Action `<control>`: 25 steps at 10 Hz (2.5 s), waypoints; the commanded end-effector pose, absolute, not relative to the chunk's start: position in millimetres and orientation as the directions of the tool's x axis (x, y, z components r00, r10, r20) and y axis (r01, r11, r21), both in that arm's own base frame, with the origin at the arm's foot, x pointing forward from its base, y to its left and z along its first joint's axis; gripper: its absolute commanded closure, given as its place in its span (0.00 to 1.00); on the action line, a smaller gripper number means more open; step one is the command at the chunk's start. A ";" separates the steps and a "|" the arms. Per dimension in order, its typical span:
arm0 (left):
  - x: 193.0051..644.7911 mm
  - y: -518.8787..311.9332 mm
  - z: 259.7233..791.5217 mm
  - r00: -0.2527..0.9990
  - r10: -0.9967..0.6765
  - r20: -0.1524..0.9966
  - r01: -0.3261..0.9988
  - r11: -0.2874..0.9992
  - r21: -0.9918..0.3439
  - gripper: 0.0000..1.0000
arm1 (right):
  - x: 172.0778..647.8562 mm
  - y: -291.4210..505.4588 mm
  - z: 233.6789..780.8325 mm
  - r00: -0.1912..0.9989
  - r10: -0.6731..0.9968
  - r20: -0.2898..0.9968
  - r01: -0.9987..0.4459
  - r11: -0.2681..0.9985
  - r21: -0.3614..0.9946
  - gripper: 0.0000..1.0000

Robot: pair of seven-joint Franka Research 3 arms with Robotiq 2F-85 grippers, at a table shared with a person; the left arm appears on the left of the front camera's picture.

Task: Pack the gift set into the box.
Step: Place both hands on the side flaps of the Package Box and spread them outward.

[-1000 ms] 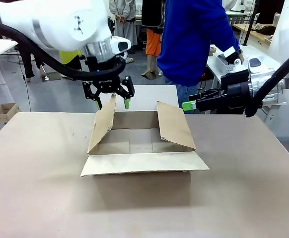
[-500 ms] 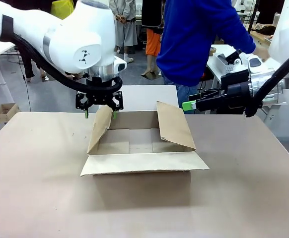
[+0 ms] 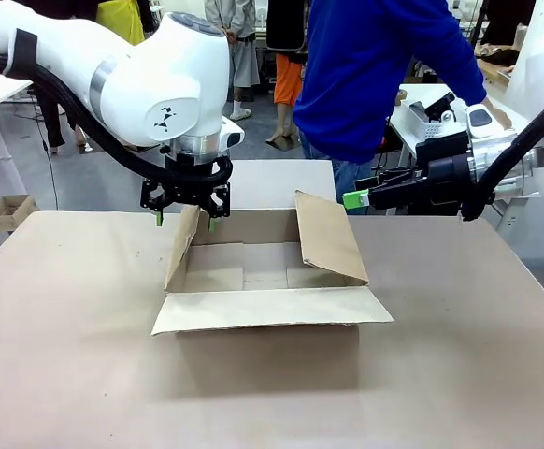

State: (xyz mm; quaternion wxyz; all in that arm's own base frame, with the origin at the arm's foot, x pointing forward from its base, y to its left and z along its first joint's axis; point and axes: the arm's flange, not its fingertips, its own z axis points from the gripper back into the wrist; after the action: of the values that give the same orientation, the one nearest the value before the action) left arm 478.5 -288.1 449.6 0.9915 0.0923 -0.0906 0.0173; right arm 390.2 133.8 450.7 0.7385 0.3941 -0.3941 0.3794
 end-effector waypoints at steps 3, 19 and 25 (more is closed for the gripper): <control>464.5 -238.9 480.2 0.975 0.037 0.220 -0.058 0.994 0.090 0.00 | 389.8 133.1 451.9 0.393 0.258 0.883 -0.876 0.397 0.274 0.00; 466.9 -71.6 401.9 0.990 0.003 0.141 0.084 0.788 -0.610 0.00 | 399.8 183.1 477.3 0.459 0.413 0.786 -0.854 0.450 0.262 0.00; 466.9 -71.6 401.9 0.990 0.003 0.141 0.084 0.788 -0.610 0.00 | 419.8 288.2 507.2 0.548 0.673 0.496 -0.795 0.604 0.058 0.00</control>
State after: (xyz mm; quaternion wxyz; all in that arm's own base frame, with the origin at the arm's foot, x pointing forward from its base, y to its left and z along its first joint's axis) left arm 469.0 -72.5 398.9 0.9408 -0.3306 -0.0715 -0.0221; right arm 401.7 295.8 466.3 0.8887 0.0745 -0.2148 0.3982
